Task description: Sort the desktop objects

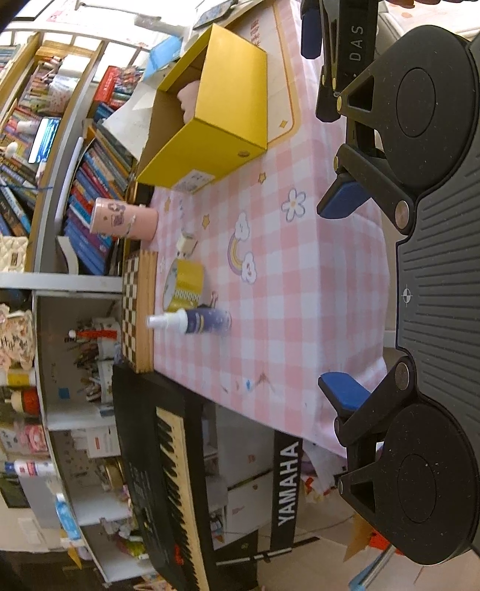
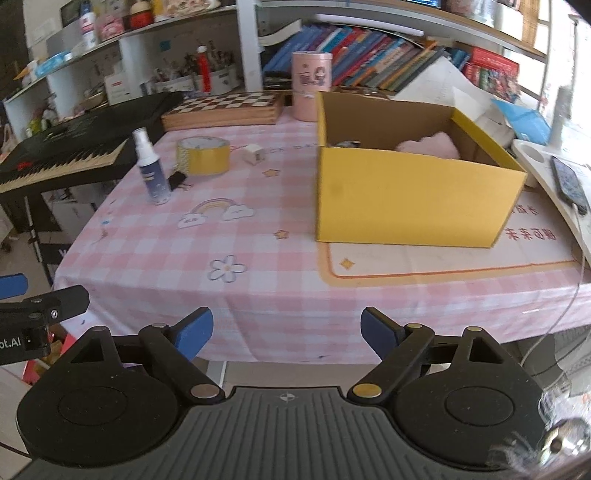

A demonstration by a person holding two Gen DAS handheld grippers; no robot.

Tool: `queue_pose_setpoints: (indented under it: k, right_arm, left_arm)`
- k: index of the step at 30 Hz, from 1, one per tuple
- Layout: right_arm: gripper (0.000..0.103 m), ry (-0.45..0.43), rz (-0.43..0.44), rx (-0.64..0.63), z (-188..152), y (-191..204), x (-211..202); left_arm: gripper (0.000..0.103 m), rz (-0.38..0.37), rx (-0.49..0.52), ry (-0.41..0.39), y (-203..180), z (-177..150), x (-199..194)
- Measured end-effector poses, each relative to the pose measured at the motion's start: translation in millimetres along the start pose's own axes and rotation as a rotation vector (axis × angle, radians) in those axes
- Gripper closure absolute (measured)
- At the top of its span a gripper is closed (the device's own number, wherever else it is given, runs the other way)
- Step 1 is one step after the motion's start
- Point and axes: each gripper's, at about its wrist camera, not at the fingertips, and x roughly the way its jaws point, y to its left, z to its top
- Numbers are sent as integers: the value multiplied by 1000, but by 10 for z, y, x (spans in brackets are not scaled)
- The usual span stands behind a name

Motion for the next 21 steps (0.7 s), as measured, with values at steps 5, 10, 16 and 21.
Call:
queue_pose_setpoints:
  k: [5, 10, 16, 21]
  right_arm:
    - [16, -6, 23, -28, 17, 165, 13]
    - [16, -8, 37, -38, 63, 292, 46]
    - [16, -13, 58, -80, 113, 453, 58]
    - [16, -4, 77, -110, 145, 544, 102]
  left_arm:
    - [11, 6, -8, -8, 119, -2, -25]
    - [11, 12, -23, -19, 248, 11, -41]
    - [11, 15, -35, -24, 334, 23, -36]
    - [11, 22, -59, -22, 395, 29, -18]
